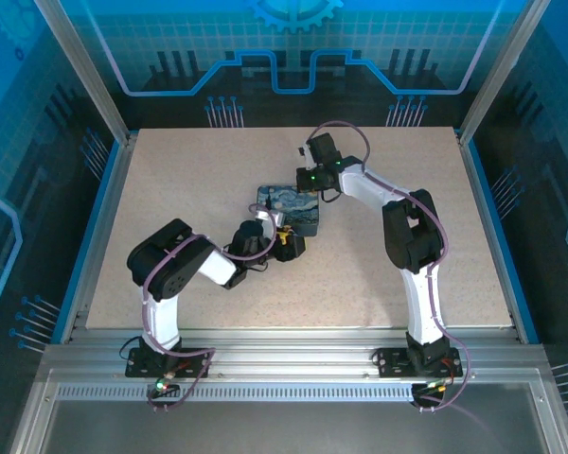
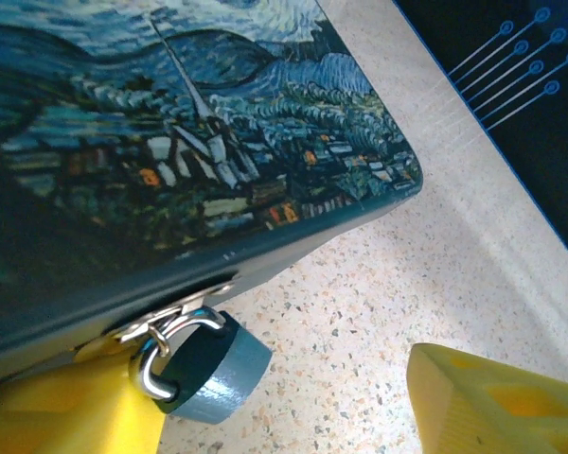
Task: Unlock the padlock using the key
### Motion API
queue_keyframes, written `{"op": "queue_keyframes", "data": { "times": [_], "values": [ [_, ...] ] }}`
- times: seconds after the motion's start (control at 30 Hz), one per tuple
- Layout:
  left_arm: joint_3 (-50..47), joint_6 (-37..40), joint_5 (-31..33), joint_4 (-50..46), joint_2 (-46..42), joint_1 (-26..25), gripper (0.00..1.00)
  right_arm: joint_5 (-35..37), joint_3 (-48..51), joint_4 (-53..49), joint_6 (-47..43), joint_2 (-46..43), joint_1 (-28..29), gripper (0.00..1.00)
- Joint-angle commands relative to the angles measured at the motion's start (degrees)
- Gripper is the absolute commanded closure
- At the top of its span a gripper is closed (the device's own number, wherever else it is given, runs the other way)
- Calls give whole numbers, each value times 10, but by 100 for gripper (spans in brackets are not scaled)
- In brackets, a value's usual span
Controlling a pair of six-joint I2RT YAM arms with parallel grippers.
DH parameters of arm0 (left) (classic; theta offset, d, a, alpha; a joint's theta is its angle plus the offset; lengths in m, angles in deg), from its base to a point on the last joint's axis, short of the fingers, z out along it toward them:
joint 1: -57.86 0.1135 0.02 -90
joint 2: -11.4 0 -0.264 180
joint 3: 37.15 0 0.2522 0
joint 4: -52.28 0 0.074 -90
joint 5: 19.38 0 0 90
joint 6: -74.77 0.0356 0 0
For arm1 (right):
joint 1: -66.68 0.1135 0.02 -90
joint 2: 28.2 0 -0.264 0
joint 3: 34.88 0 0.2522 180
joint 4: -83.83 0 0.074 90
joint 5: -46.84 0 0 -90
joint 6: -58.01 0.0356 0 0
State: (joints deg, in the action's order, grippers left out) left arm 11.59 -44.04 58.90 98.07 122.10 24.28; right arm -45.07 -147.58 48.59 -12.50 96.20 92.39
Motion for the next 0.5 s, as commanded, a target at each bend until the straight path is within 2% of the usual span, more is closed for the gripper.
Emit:
{"op": "queue_keyframes", "data": {
  "times": [0.0, 0.27, 0.47],
  "values": [
    [-8, -13, 7, 71, 12, 8, 33, -47, 24, -71, 7, -4, 30, 100],
    [-27, -27, 5, 110, 21, 9, 52, -46, 25, -71, 8, -6, 29, 100],
    [-34, -43, 0, 130, 31, 11, 56, -44, 31, -68, 7, -9, 29, 100]
  ]
}}
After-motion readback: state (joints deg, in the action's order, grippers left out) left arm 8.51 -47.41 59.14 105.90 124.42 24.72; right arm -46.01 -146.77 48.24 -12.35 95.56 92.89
